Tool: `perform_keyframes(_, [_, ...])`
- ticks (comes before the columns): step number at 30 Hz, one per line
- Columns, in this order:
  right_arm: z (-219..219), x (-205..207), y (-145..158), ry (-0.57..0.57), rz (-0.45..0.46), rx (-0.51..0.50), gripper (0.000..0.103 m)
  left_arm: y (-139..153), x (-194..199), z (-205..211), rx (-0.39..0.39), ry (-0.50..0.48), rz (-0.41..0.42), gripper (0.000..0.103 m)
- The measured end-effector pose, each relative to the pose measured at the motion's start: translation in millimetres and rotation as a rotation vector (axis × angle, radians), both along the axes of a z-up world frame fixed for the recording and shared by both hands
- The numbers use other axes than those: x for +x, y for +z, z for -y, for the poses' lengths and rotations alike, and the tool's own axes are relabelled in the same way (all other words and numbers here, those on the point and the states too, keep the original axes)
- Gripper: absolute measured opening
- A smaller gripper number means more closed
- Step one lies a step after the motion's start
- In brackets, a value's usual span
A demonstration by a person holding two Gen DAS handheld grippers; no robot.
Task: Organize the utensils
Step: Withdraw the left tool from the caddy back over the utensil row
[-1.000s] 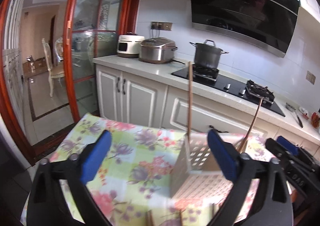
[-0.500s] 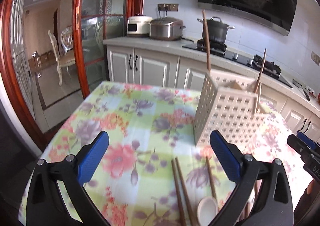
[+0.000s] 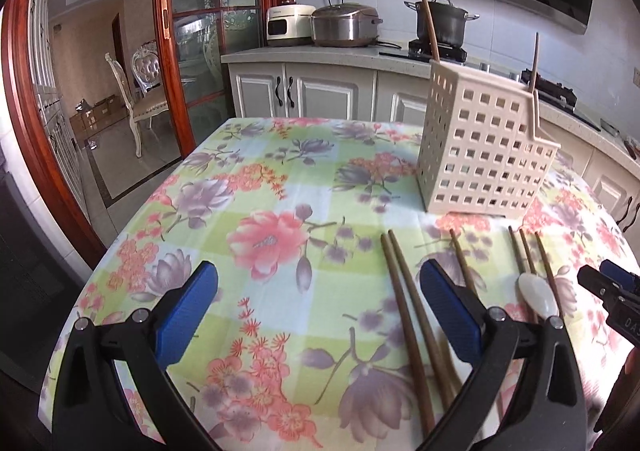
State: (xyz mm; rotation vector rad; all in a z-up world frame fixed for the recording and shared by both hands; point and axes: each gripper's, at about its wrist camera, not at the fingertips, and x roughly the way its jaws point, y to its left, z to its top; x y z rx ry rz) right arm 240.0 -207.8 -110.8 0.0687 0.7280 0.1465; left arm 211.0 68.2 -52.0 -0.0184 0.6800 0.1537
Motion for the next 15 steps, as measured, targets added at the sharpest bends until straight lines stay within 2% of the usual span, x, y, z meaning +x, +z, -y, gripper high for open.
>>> perform_keyframes(4, [-5, 5, -5, 0.004, -0.027, -0.03, 0.056, -9, 1, -1, 0.009, -0.004, -0.036, 0.097])
perform_keyframes(9, [-11, 17, -12, 0.002, -0.072, -0.053, 0.044, -17, 4, 0, 0.013, -0.013, -0.069, 0.089])
perform_keyframes(15, [-22, 32, -18, 0.003, -0.109, -0.093, 0.038, -26, 6, 3, 0.031, -0.025, -0.103, 0.083])
